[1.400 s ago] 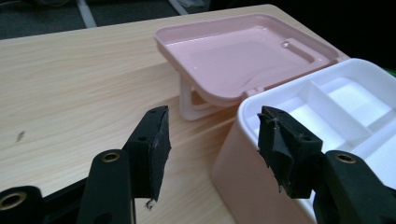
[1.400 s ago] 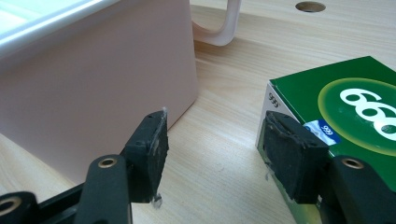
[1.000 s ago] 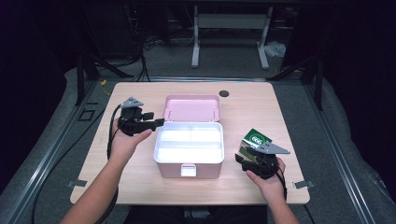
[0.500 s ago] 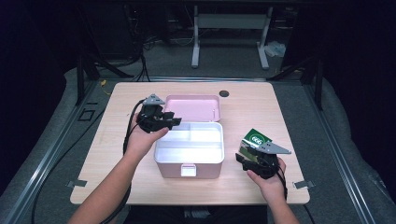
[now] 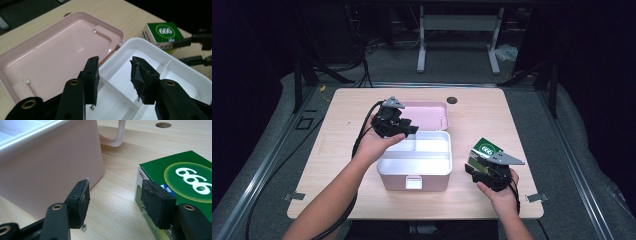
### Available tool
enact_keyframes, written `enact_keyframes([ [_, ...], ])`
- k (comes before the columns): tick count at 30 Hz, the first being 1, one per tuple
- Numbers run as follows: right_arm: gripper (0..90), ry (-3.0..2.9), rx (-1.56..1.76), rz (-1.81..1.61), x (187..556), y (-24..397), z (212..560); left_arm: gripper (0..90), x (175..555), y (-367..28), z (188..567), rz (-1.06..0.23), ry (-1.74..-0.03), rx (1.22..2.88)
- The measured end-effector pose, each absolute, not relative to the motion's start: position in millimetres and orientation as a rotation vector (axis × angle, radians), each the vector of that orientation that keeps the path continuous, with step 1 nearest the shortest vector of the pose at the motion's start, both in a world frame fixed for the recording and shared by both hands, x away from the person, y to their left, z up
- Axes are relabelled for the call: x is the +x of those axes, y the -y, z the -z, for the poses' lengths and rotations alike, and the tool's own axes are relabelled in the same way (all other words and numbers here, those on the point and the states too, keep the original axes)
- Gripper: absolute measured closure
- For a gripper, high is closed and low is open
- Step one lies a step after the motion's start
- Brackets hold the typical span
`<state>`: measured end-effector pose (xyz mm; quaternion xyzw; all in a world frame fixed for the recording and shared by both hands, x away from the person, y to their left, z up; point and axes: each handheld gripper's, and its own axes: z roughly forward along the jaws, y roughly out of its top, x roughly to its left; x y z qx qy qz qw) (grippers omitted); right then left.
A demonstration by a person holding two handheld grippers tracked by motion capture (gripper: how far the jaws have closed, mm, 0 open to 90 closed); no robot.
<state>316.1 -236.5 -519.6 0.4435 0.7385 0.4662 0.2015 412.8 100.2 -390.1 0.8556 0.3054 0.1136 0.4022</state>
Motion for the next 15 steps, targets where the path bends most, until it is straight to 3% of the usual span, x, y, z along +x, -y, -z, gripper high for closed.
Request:
enact_keyframes([
  [7,39.9,-2.061,1.239,-1.302,316.3,237.3,519.5,68.1,422.4,-83.8,381.9,-0.259,-0.566,2.472],
  [15,39.9,-2.063,1.241,-1.309,316.4,236.7,519.8,66.1,432.5,-69.0,384.6,-0.158,-0.368,2.756],
])
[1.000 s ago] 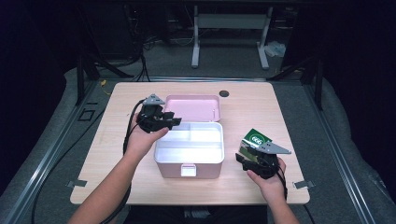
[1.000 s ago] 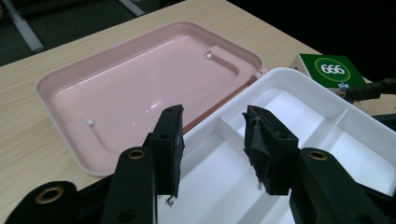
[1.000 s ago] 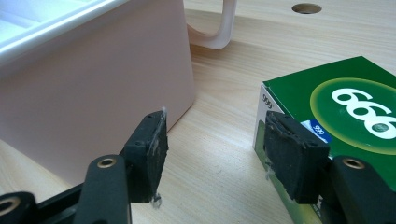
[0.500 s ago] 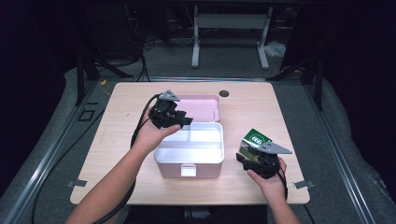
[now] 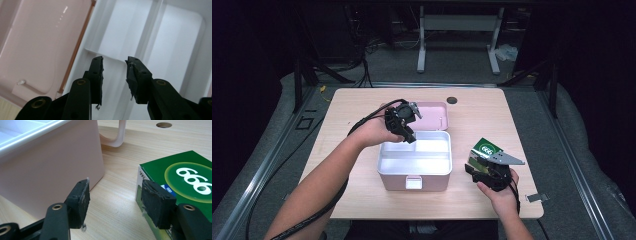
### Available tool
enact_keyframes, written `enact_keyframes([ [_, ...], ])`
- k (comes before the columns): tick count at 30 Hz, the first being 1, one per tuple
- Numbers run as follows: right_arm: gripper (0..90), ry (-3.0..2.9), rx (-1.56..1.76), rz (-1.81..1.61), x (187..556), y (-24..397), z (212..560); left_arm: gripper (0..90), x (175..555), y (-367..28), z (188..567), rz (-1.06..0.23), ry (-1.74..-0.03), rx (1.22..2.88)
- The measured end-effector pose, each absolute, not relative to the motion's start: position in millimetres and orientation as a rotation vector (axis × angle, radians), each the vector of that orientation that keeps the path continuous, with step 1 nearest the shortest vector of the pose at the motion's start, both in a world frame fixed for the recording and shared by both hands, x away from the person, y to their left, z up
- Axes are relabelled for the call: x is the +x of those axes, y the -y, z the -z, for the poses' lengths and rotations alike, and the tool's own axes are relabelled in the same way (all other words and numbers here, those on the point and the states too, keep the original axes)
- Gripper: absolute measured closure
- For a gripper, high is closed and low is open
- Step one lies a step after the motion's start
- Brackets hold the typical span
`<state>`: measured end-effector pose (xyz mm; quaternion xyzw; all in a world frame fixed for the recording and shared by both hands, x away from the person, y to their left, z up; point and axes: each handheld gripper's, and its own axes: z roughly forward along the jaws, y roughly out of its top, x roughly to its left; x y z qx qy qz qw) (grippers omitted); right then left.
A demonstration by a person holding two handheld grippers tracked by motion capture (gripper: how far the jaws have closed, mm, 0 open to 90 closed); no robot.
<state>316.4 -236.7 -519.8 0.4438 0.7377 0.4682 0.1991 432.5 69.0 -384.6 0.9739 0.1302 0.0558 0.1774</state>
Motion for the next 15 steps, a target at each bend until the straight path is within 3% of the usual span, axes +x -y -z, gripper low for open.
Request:
enact_keyframes([
  [7,39.9,-2.061,1.243,-1.314,316.3,237.6,519.6,61.8,431.4,-57.5,393.1,-0.122,-0.180,2.913],
  [15,39.9,-2.058,1.248,-1.322,316.8,238.5,520.0,62.1,433.0,-51.6,395.2,-0.137,-0.129,2.975],
])
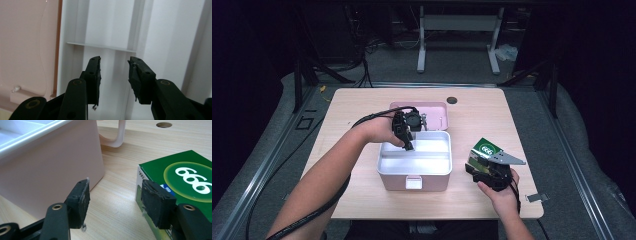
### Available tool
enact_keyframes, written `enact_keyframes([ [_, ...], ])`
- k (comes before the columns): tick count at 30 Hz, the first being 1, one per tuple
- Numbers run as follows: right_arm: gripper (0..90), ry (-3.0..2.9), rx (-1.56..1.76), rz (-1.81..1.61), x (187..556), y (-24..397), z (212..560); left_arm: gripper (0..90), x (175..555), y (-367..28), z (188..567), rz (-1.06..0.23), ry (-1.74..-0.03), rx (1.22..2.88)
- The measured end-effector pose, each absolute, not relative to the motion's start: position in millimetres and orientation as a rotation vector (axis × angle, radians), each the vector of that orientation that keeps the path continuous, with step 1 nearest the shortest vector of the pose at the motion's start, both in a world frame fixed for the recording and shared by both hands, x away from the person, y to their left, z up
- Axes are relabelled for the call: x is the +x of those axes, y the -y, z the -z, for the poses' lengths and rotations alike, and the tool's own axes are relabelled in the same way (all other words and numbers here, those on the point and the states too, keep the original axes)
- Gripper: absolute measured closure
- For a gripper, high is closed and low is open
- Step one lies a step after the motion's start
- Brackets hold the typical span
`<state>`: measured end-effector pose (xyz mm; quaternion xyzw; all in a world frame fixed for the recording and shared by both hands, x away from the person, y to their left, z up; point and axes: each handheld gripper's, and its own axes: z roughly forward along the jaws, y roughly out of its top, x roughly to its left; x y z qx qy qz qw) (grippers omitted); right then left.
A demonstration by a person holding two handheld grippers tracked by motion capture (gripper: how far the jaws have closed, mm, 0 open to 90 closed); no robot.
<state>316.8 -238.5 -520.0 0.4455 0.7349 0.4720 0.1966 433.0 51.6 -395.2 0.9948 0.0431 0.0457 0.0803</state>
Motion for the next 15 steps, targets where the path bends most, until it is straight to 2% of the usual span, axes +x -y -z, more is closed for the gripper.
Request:
enact_keyframes([
  [11,39.9,-2.058,1.249,-1.321,316.9,238.4,520.1,64.0,436.0,-49.6,401.7,-0.120,-0.119,2.984],
  [15,39.9,-2.060,1.246,-1.326,316.9,238.6,520.0,69.8,436.6,-47.2,404.6,-0.098,-0.110,2.991],
])
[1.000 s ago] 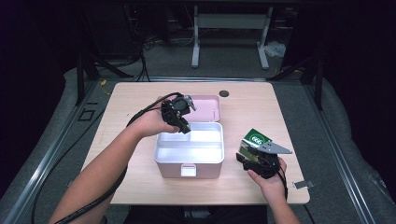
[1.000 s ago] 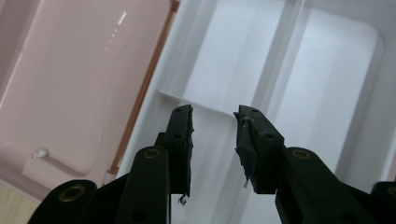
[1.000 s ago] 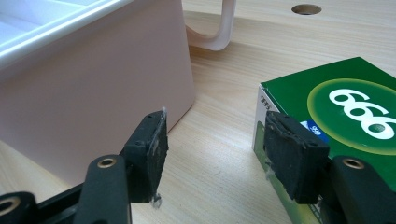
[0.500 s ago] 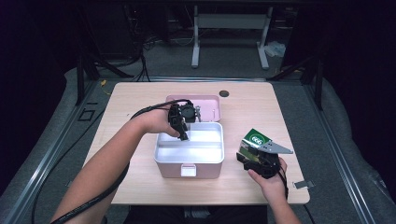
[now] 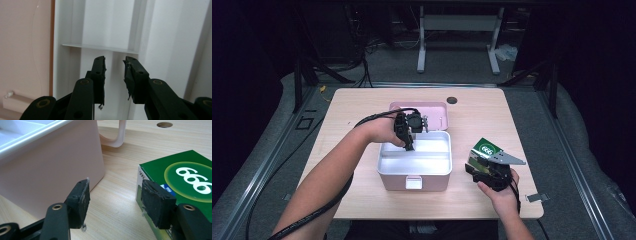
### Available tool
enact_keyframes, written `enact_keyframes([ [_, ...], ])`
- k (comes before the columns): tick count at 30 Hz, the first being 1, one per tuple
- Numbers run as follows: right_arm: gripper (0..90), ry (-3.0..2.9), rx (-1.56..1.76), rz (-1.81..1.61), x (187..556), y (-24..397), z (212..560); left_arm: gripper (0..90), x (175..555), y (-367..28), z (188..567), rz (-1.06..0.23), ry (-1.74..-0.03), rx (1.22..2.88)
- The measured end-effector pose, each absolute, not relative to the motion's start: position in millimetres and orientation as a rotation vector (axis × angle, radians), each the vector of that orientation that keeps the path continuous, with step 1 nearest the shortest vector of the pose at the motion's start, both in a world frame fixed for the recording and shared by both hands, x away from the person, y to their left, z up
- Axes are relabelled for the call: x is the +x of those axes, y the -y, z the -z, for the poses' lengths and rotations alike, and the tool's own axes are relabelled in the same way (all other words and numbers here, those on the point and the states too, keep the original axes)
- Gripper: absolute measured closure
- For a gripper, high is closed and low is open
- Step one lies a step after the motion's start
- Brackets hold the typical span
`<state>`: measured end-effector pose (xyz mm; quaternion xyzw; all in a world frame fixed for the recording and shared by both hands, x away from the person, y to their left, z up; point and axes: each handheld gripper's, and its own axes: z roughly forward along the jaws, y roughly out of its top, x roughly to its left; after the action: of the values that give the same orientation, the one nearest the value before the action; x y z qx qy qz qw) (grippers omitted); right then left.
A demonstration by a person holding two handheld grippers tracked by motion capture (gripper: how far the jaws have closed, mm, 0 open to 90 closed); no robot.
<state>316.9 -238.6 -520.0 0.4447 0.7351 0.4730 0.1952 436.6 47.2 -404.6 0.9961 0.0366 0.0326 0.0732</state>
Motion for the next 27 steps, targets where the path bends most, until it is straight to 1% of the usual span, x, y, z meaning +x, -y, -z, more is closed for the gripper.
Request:
enact_keyframes([
  [2,39.9,-2.060,1.249,-1.326,317.0,239.0,520.1,71.2,436.6,-46.3,405.7,-0.097,-0.101,2.994],
  [9,40.0,-2.054,1.255,-1.333,317.0,239.9,520.1,70.8,435.1,-47.6,396.5,-0.077,-0.098,2.992],
  [13,39.9,-2.057,1.261,-1.334,317.6,239.7,520.8,73.3,432.6,-47.8,391.9,-0.057,-0.080,2.992],
  [17,39.9,-2.060,1.253,-1.332,317.4,239.1,520.7,75.0,430.4,-45.7,400.9,-0.012,-0.063,3.009],
  [21,40.0,-2.060,1.259,-1.333,317.4,239.0,520.9,79.2,431.0,-43.2,409.6,0.010,-0.048,3.021],
  [23,40.0,-2.062,1.259,-1.333,317.5,239.5,520.9,81.2,430.1,-40.8,412.3,0.013,-0.038,3.025],
  [27,40.0,-2.065,1.261,-1.332,318.0,239.8,521.4,82.2,429.7,-37.3,413.6,0.014,-0.025,3.042],
])
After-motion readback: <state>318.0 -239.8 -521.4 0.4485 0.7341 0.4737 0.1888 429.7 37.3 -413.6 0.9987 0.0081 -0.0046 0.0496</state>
